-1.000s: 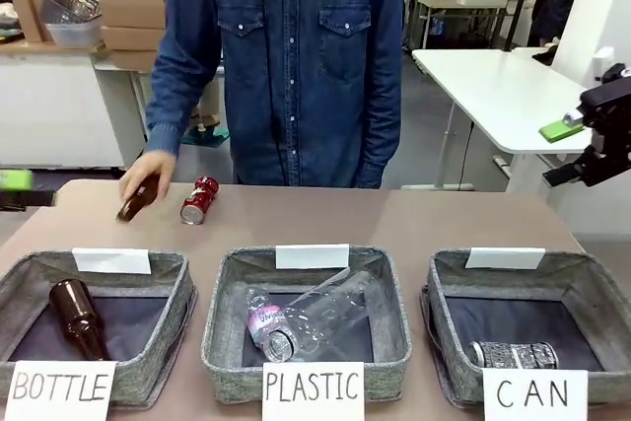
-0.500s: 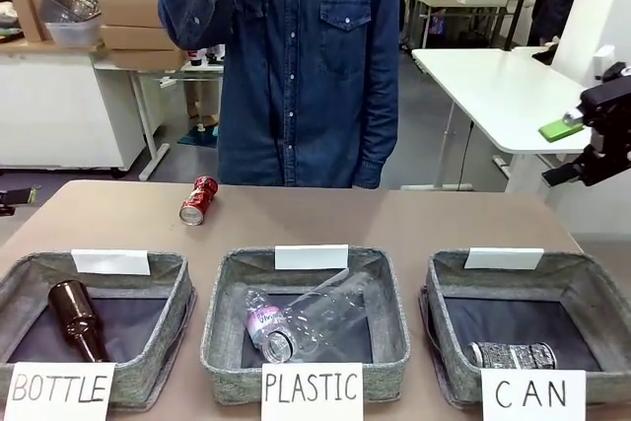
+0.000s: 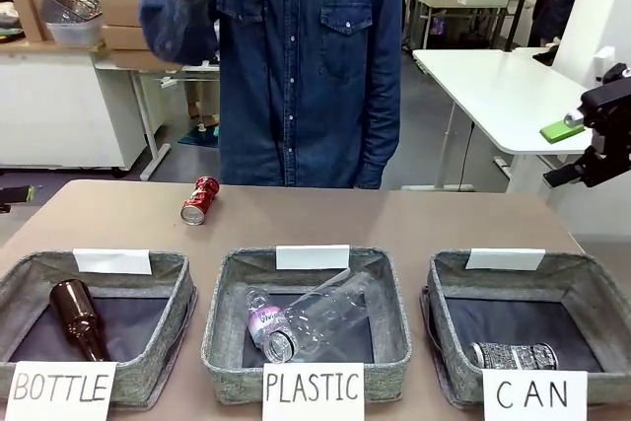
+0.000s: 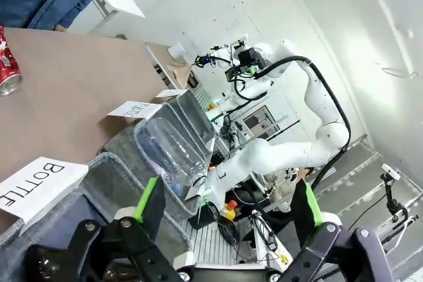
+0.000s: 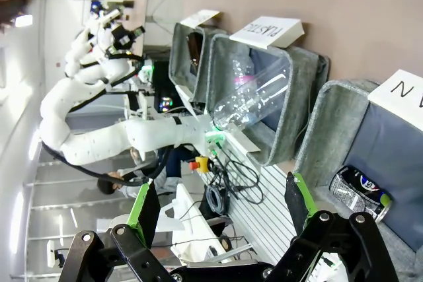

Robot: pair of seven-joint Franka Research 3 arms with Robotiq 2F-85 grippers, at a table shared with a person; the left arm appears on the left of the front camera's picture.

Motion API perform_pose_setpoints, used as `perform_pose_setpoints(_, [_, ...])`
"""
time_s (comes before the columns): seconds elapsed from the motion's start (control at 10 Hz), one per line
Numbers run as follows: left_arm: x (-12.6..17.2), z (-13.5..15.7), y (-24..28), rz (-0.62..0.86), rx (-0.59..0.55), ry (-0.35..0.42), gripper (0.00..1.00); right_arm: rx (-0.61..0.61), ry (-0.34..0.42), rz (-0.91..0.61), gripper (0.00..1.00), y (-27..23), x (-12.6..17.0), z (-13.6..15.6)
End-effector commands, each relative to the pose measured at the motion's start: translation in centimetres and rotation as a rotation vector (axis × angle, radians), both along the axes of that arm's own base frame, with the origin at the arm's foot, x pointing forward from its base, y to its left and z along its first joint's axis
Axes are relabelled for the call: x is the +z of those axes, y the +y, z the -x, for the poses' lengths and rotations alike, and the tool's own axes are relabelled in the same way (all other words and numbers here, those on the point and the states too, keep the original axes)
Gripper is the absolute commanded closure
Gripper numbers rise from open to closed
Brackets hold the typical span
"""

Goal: Sort the can waste into the basket.
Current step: Pick up the can waste from the table and place it in the right Fabric basket.

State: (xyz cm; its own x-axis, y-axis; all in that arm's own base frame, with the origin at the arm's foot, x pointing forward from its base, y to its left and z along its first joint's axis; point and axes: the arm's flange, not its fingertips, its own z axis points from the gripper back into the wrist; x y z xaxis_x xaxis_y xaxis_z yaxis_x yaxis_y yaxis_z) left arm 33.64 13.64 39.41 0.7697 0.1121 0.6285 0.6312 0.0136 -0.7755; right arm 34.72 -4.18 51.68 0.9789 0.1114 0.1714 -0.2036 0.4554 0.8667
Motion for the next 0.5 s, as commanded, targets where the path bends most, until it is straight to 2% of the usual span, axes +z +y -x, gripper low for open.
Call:
perform_pose_setpoints(0.0, [-0.15, 0.18, -0.17, -0.004, 0.005, -0.002, 0.00, 0.014, -0.020, -0.001, 0.00, -0.21, 0.04, 0.00])
perform_pose_setpoints(0.4, [-0.15, 0.18, -0.17, -0.004, 0.005, -0.002, 0.00, 0.014, -0.020, -0.001, 0.00, -0.21, 0.04, 0.00])
